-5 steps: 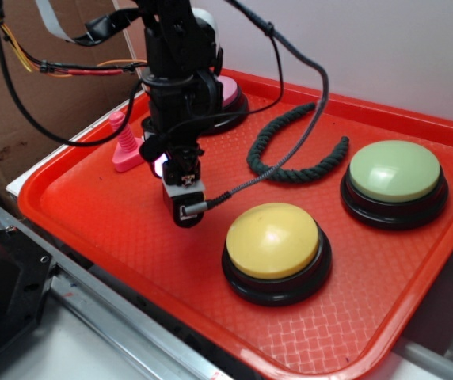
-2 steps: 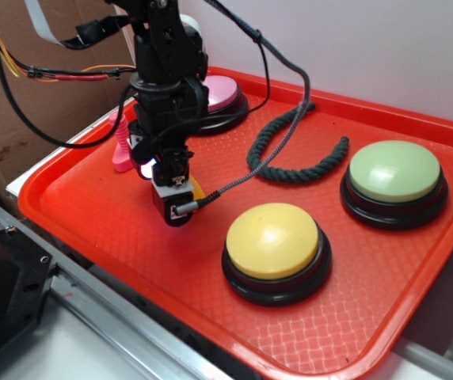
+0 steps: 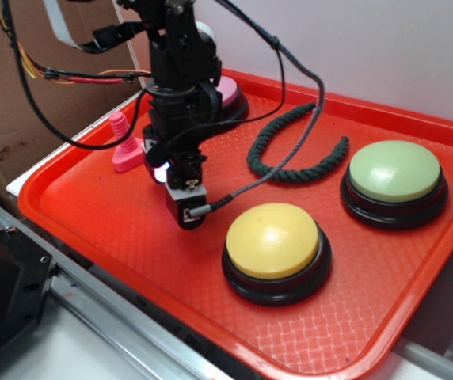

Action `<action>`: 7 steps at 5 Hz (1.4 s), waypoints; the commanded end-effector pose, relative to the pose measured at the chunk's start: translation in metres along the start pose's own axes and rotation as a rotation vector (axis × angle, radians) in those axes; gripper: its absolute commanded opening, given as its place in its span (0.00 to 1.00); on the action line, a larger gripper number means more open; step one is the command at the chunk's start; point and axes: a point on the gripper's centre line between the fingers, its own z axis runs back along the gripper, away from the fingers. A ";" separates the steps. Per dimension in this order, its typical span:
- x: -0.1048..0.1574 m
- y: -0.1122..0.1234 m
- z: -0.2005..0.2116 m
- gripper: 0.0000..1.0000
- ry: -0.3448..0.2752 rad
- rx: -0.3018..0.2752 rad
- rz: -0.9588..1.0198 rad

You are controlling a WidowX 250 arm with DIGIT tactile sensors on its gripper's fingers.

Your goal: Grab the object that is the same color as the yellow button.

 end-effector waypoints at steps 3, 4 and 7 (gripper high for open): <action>0.000 -0.006 0.015 0.00 -0.049 -0.015 0.019; -0.026 0.001 0.061 0.00 -0.022 -0.125 0.142; -0.117 -0.027 0.195 0.00 -0.090 -0.125 0.434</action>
